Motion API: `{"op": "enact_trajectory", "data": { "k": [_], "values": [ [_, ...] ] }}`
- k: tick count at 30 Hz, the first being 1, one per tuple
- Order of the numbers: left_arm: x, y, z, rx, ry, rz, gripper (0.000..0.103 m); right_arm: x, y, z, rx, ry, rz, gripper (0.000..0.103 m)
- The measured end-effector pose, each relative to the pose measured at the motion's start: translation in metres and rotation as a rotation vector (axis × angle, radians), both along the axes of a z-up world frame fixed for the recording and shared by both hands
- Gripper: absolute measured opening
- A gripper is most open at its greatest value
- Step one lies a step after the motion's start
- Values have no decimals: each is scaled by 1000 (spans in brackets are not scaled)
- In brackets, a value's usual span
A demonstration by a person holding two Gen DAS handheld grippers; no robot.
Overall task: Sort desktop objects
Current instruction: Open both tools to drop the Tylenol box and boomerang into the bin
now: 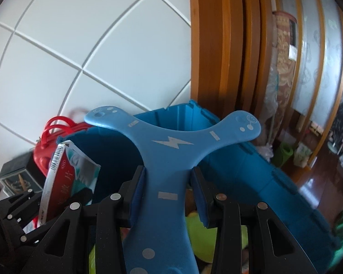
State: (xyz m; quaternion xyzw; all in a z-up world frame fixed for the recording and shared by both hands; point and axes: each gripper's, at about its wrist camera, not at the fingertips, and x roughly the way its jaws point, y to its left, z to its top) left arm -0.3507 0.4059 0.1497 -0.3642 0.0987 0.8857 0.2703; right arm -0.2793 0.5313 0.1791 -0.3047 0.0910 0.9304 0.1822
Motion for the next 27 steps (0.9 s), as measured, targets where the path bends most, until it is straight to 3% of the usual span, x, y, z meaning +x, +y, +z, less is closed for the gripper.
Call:
{"op": "enact_trajectory", "data": {
  "k": [2,5,14,16,20,27],
  "values": [
    [-4,3,-3,2,-34,-4,18,-3,8,-10,-24,-5,-10,40],
    [-2,7,-3,-15,-18,20,18,-5,20,-16,-86,-17,-2,40],
    [-5,12,-6,-74,-15,60,20,1,11,-7,25,9,-25,40],
    [-5,12,-6,-84,-15,64,27,-1,11,-7,30,6,-25,40],
    [-4,11,-4,-78,-2,66,56,-3,13,-8,47,0,-31,40],
    [-5,7,-3,-69,4,80,58,-6,10,-9,83,-15,-38,41]
  ]
}}
